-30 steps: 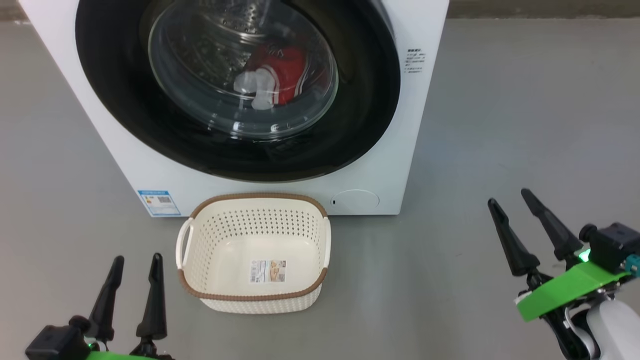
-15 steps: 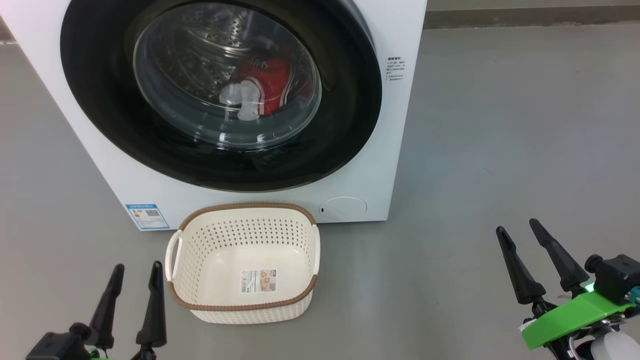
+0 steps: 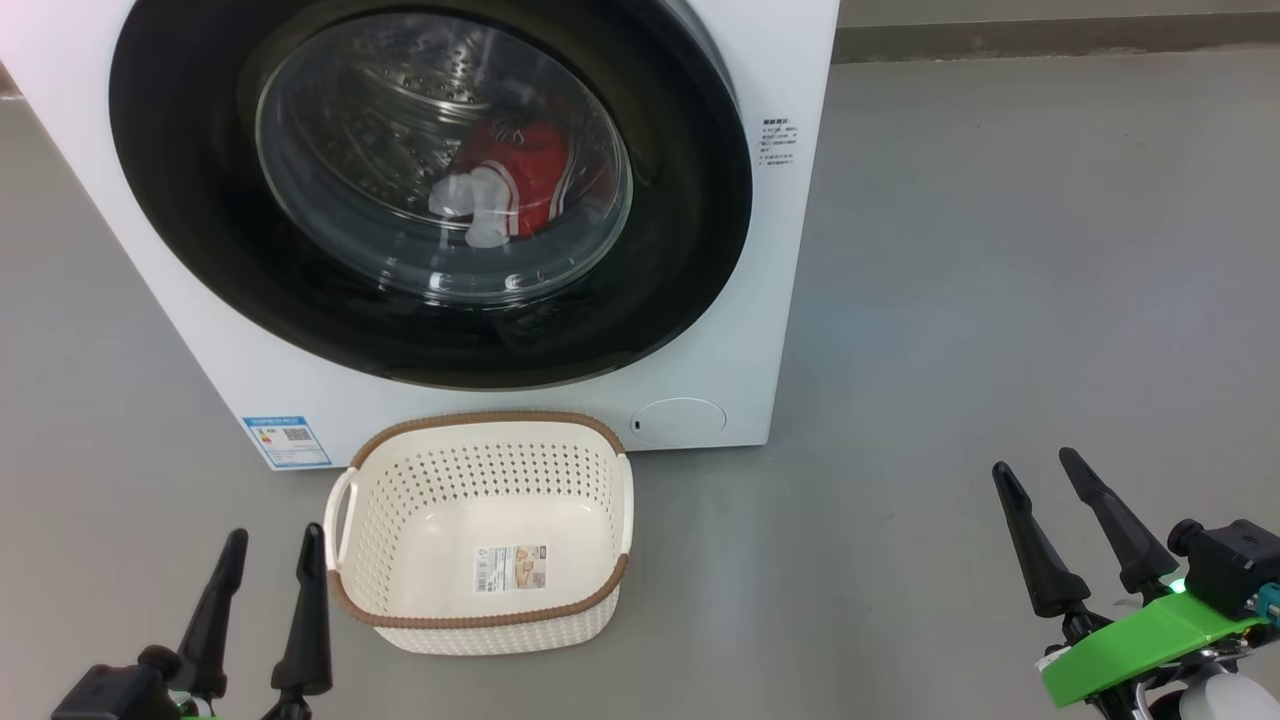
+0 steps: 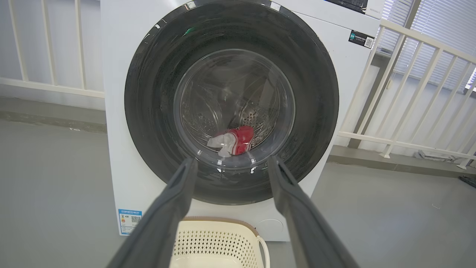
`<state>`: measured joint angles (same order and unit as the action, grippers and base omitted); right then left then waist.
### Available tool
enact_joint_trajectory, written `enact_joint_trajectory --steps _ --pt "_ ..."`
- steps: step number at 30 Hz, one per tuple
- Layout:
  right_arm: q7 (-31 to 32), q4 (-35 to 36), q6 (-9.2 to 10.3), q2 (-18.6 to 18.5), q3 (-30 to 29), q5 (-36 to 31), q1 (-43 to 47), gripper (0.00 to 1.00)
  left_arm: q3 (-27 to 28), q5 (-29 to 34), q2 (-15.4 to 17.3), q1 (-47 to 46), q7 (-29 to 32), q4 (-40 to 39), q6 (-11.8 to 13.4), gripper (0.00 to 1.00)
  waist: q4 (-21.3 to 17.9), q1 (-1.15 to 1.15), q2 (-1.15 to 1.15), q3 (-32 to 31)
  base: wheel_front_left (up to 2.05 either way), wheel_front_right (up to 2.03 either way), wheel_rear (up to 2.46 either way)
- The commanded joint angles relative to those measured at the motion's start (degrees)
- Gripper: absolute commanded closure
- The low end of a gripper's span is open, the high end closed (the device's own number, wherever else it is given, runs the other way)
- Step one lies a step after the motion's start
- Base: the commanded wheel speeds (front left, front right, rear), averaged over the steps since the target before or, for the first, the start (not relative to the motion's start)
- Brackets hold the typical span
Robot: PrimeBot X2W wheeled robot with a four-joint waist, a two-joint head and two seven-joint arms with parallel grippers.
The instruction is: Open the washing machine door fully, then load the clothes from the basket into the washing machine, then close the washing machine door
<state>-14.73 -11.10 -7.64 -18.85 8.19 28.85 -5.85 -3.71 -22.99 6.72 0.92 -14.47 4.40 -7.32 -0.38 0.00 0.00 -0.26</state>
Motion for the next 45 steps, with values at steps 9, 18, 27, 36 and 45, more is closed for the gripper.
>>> enact_joint_trajectory --steps 9,18,27,36,45 --pt "-0.3 1.5 0.15 -0.9 0.7 -0.4 -0.2 0.0 2.0 -0.2 1.3 -1.0 -0.5 -0.7 -0.2 0.0 0.1 0.0 0.0 0.0 0.0 0.0 0.0" --pt "-0.3 1.5 0.15 -0.8 0.9 -0.3 -0.2 0.0 2.1 -0.1 1.4 -0.8 -0.5 -0.7 -0.2 0.0 0.0 0.0 0.0 -0.1 0.0 0.0 0.0" --pt "-0.3 1.5 0.15 -0.7 0.8 -0.4 -0.2 0.0 2.3 0.0 1.5 -0.8 -0.5 -0.7 -0.2 0.0 0.0 0.0 0.0 0.1 0.0 0.0 0.0" --pt "-0.3 1.6 0.15 -0.6 0.4 -0.5 -0.2 0.0 2.2 0.1 1.4 -1.1 -0.5 -0.1 -0.2 0.0 0.1 0.0 0.0 0.1 0.0 0.0 0.0" --pt "0.1 -2.2 0.0 1.6 0.4 0.1 0.7 1.0 -0.3 -0.1 -0.8 0.7 0.2 3.1 0.0 1.0 0.2 0.0 0.0 0.1 0.0 0.0 0.0"
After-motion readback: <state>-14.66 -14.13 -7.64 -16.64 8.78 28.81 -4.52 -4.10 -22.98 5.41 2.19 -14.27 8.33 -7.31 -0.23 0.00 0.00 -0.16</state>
